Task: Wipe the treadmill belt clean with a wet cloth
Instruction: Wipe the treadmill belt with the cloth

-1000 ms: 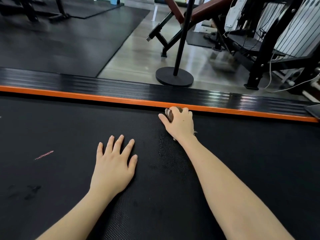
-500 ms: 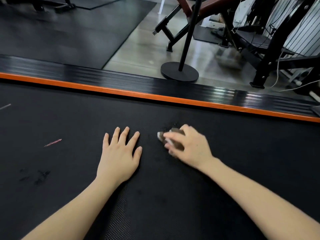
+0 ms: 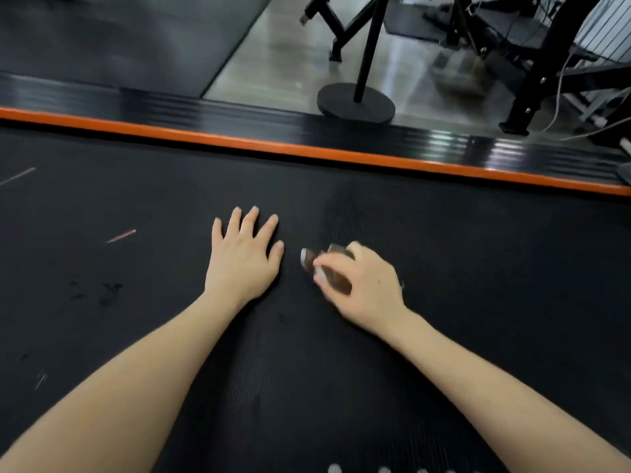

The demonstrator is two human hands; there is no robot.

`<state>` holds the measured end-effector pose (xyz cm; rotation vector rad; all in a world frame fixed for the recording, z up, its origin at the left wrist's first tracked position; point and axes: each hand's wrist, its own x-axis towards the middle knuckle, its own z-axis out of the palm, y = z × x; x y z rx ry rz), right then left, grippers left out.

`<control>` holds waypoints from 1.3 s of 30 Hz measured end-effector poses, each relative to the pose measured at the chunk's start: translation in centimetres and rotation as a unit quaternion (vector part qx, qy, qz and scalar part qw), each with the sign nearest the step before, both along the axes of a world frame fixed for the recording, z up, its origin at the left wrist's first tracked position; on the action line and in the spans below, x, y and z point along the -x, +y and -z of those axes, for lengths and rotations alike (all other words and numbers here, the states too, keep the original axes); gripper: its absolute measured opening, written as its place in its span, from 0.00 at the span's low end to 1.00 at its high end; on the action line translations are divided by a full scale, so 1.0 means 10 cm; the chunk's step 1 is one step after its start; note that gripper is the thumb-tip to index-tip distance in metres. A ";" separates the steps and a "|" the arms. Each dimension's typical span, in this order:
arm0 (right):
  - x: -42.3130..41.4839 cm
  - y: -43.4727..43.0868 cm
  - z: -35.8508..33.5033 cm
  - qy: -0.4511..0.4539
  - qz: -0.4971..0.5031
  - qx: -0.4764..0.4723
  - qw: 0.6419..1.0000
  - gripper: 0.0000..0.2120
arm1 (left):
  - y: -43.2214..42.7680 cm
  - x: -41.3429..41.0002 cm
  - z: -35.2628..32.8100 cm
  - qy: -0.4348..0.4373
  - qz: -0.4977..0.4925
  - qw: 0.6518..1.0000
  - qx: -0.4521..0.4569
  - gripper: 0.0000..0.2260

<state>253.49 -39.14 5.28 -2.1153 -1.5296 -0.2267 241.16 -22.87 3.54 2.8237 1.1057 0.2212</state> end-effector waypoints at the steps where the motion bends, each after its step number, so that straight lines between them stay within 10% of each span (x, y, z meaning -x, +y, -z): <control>1: 0.19 -0.26 -0.01 0.005 -0.030 0.005 1.000 0.11 | -0.01 0.00 0.00 -0.002 0.001 1.000 0.002 0.23; 6: 0.59 -1.37 -0.09 -0.003 -0.141 0.044 0.989 0.08 | -0.02 0.02 -0.03 0.016 0.000 1.000 0.002 0.23; 13: 0.01 -1.35 -0.03 -0.031 0.257 0.031 0.966 0.15 | -0.03 0.01 -0.08 0.017 -0.005 1.000 0.014 0.23; 21: 1.31 -1.67 -0.05 0.041 -0.024 0.048 0.998 0.09 | -0.41 0.27 -0.37 -0.131 0.004 0.991 -0.004 0.21; 30: 0.29 -2.67 -0.09 0.009 0.228 0.092 0.969 0.11 | -1.23 1.19 -0.31 -0.009 0.138 0.990 -0.028 0.25; 39: 0.27 -2.15 -0.07 0.011 0.071 0.033 0.997 0.14 | -1.53 1.27 -0.13 0.042 0.109 0.993 0.005 0.24</control>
